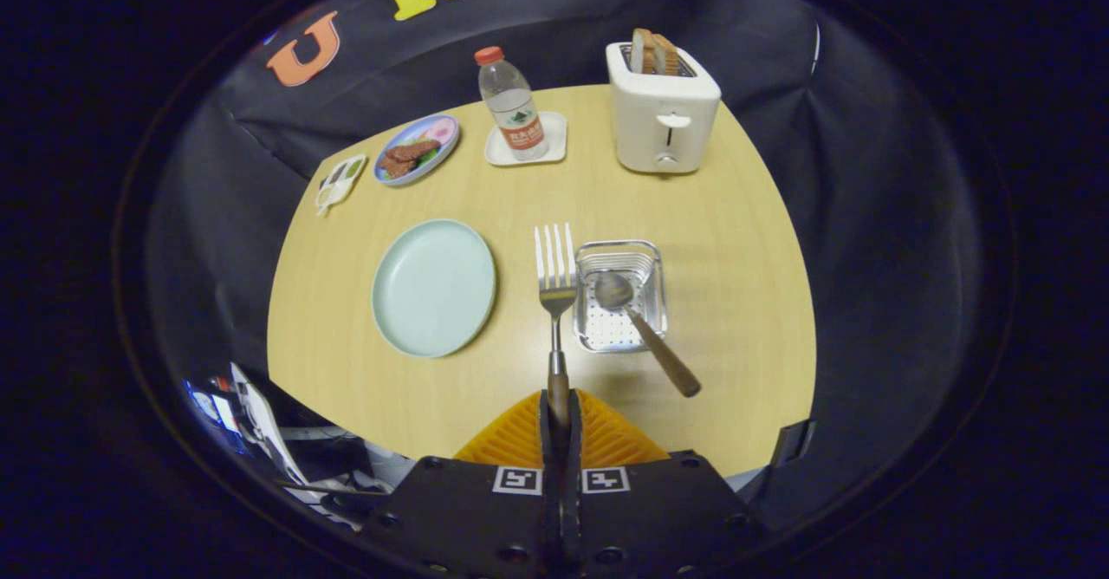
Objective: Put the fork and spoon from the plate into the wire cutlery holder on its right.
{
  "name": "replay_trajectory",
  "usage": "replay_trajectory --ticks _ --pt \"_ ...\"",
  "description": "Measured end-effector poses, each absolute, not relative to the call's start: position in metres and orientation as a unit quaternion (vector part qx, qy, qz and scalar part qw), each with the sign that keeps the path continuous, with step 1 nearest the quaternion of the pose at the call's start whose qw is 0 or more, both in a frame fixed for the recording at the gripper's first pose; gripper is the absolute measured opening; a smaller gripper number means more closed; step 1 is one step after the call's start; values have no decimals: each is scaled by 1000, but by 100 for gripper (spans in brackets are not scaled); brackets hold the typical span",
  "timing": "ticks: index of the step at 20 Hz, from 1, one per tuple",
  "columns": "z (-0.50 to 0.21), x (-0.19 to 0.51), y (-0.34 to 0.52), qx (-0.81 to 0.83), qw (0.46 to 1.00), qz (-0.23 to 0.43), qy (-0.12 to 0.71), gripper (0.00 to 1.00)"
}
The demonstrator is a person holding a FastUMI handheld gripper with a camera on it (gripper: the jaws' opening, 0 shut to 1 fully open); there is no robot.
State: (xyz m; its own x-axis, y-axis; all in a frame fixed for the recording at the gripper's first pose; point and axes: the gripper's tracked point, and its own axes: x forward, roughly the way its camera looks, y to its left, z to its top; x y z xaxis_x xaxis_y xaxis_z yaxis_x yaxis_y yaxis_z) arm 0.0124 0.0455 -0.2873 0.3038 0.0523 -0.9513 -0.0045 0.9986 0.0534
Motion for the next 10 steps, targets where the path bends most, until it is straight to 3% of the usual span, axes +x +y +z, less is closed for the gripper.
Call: replay_trajectory --ticks 10 --pt "-301 5 21 28 756 8 654 2"
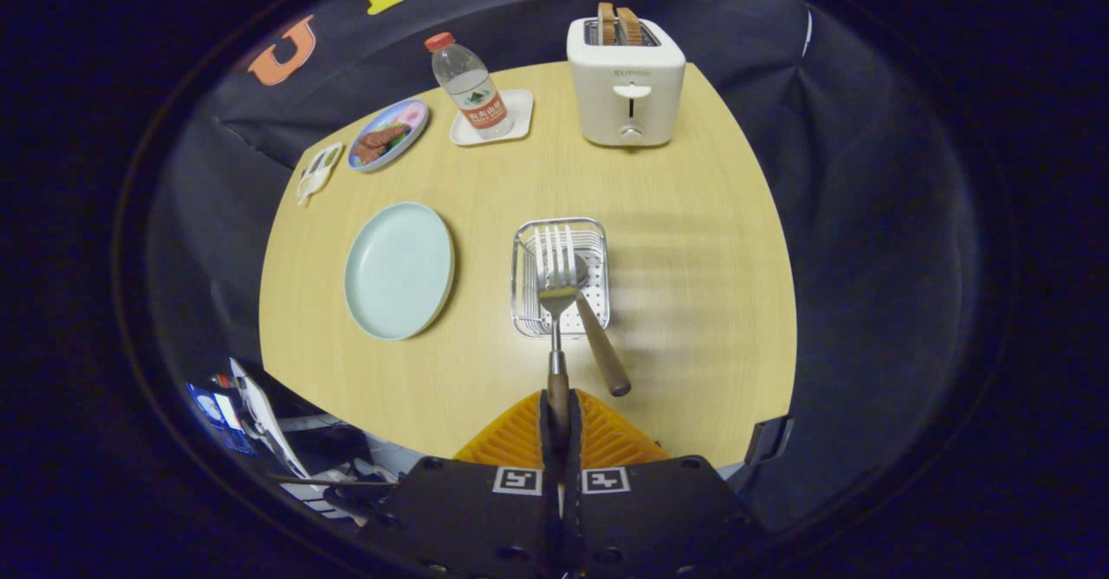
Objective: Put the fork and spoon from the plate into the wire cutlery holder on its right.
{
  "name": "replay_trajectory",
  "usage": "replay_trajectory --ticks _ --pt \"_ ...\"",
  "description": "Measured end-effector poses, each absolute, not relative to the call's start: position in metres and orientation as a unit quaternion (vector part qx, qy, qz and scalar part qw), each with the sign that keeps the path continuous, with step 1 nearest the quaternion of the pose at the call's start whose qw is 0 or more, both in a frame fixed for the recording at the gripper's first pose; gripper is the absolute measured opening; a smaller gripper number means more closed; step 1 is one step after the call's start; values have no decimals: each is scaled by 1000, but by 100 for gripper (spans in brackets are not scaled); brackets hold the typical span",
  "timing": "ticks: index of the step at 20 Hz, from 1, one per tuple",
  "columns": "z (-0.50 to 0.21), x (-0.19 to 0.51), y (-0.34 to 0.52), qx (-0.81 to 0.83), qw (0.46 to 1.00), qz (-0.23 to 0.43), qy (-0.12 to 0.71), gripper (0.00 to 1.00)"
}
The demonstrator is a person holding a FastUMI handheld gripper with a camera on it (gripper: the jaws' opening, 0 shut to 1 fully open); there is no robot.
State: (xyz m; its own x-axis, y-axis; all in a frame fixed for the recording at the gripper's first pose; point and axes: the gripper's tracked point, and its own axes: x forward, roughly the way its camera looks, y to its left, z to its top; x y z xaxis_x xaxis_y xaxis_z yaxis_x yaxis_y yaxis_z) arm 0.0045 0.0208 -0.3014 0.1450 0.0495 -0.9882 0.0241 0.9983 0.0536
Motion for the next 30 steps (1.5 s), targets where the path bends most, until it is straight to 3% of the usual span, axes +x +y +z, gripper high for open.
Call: replay_trajectory --ticks 10,14,20,26,27,30 --pt "-302 12 35 32 666 -7 745 2" --pt "-304 20 36 21 653 -23 756 5" --pt "-304 33 34 8 663 -30 748 9" --pt "-293 56 39 -5 722 -26 692 15" --pt "-290 57 42 -2 728 -24 685 22" --pt "-285 52 50 5 746 -15 666 28"
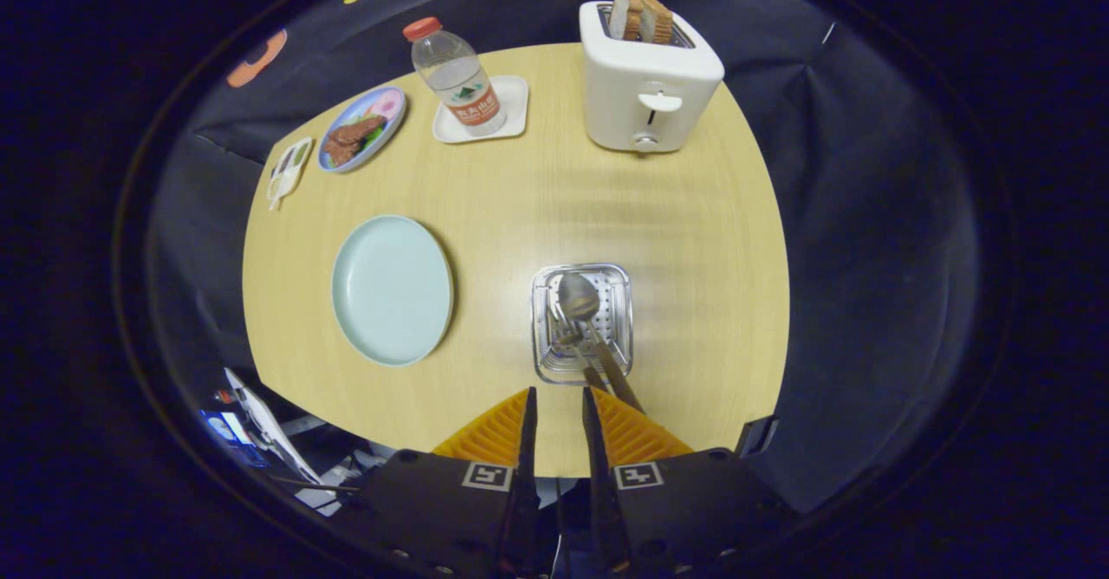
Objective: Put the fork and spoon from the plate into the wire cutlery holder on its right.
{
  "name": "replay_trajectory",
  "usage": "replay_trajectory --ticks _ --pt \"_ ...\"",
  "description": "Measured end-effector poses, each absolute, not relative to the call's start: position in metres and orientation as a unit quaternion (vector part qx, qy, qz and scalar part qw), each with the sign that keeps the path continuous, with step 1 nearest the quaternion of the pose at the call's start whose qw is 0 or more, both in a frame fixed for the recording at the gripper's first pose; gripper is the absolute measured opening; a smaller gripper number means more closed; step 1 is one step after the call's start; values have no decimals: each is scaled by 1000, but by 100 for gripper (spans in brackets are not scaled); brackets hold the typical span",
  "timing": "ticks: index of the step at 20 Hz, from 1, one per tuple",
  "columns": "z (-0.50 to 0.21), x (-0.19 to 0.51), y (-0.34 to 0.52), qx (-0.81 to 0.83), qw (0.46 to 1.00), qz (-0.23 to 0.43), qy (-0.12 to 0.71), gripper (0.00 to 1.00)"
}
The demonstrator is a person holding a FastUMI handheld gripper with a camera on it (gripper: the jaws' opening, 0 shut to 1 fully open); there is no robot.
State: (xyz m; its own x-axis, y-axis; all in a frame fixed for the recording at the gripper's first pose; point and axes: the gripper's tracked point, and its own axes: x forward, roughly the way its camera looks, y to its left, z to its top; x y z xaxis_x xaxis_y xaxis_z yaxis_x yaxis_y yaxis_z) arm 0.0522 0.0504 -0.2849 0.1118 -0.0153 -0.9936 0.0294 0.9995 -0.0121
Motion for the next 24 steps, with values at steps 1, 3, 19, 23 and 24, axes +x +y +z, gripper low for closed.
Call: replay_trajectory --ticks 1,3,19,23,24 --pt "-283 51 54 9 752 -12 659 30" --pt "-276 56 57 18 780 -20 625 35" --pt "-133 43 147 -33 964 -23 263 97" --pt "-75 18 182 -32 988 -1 150 97" --pt "-64 7 183 -44 992 -6 121 96"
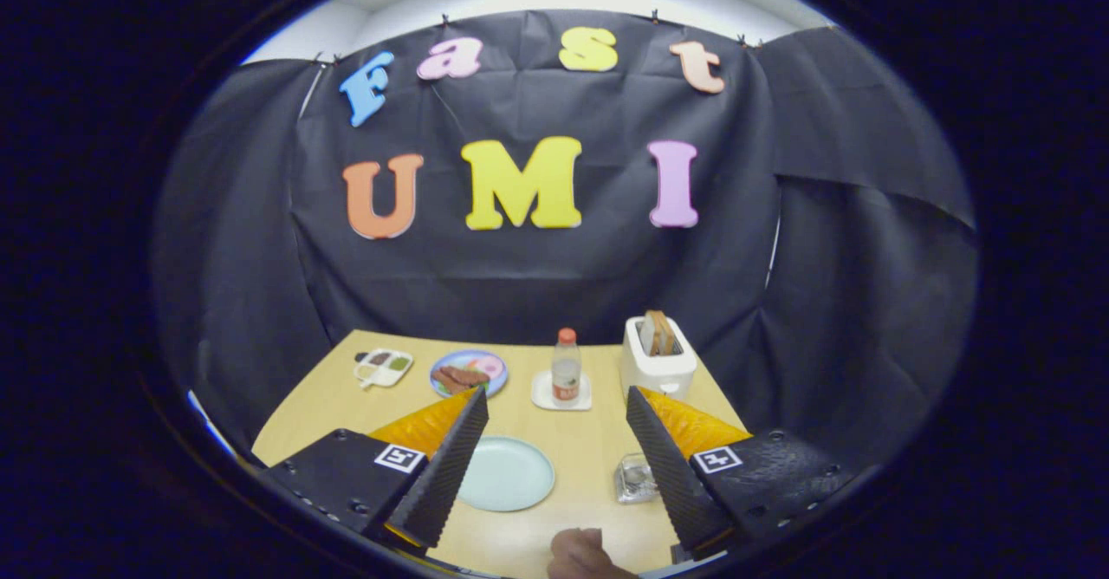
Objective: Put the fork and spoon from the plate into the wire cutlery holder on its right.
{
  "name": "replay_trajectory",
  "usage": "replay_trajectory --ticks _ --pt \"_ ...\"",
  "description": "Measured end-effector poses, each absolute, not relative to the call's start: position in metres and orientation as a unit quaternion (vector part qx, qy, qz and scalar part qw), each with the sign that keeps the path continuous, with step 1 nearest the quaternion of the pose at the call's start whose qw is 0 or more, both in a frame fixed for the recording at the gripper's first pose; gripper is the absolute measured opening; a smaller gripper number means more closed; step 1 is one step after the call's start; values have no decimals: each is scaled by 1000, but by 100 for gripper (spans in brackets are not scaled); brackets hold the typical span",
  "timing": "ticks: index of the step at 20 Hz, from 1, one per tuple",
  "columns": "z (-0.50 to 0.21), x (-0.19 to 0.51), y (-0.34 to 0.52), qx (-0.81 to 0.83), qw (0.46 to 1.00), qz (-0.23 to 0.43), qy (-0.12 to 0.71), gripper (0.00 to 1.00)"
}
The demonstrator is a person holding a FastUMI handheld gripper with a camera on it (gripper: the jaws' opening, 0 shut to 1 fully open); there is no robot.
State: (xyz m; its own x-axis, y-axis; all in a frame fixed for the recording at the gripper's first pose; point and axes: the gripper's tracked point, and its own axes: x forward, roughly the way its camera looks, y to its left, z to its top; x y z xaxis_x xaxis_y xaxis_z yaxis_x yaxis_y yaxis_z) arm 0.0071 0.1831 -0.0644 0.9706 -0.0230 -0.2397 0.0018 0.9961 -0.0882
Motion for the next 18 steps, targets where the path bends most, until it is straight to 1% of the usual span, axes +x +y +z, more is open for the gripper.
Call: replay_trajectory --ticks 1,4,8,11,18 --pt "-52 -3 185 -59 994 -10 93 96" --pt "-25 -31 209 -65 997 17 24 96" --pt "-5 -63 209 -72 997 7 -35 96" --pt "-4 -76 216 -69 997 7 -43 96" --pt "-13 -57 225 -46 999 -2 -24 96"
